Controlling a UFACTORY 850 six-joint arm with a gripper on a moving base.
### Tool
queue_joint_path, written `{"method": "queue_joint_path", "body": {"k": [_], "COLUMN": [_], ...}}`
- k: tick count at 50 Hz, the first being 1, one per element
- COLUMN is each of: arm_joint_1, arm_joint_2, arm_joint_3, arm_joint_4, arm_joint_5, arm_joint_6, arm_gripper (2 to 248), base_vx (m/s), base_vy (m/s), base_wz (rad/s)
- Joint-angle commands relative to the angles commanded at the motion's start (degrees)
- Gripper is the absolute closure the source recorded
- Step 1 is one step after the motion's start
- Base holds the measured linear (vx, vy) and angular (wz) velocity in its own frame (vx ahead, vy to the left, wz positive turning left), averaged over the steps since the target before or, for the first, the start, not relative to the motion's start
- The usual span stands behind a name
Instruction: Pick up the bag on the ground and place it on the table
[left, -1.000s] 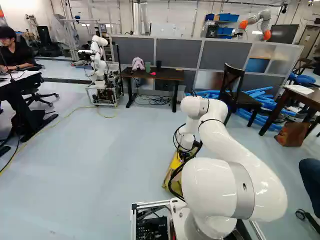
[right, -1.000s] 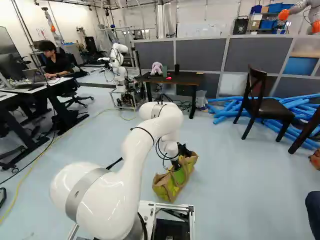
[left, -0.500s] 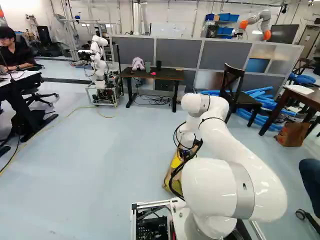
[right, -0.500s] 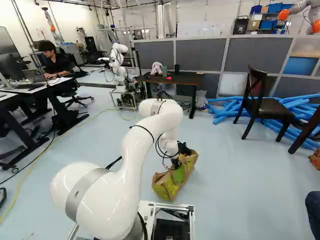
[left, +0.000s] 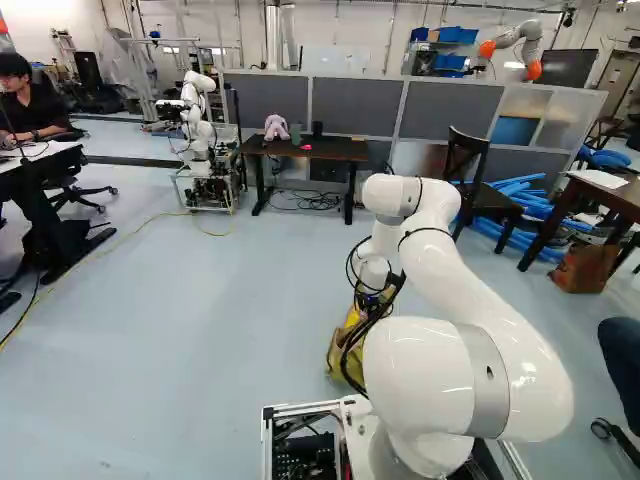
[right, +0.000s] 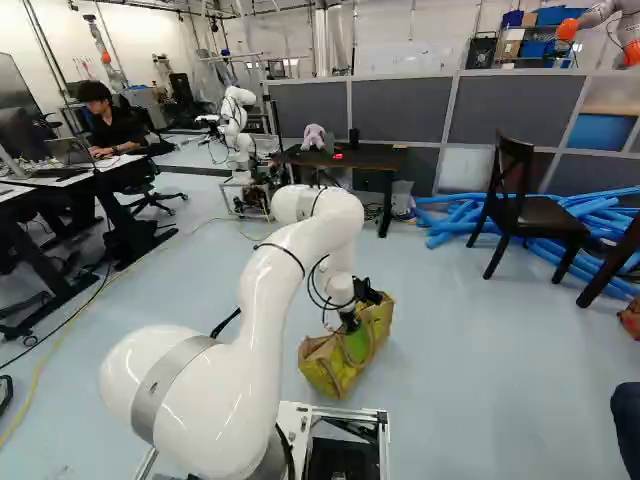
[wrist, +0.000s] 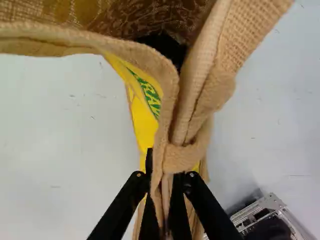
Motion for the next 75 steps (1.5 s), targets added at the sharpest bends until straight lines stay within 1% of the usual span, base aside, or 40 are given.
{"method": "queue_joint_path", "body": {"k": [49, 75], "arm_joint_1": [4.44, 7.06], "arm_joint_2": [11.32, 17.75], "arm_joint_3": [11.43, 18.15], "arm_joint_4": [-0.01, -1.48], "arm_joint_5": [0.0, 0.0], "arm_joint_6": [0.0, 0.0], "arm_gripper": [229, 229], "base_vx": [0.0, 0.0], "base_vy": [0.0, 0.0], "base_wz": [0.0, 0.0]}}
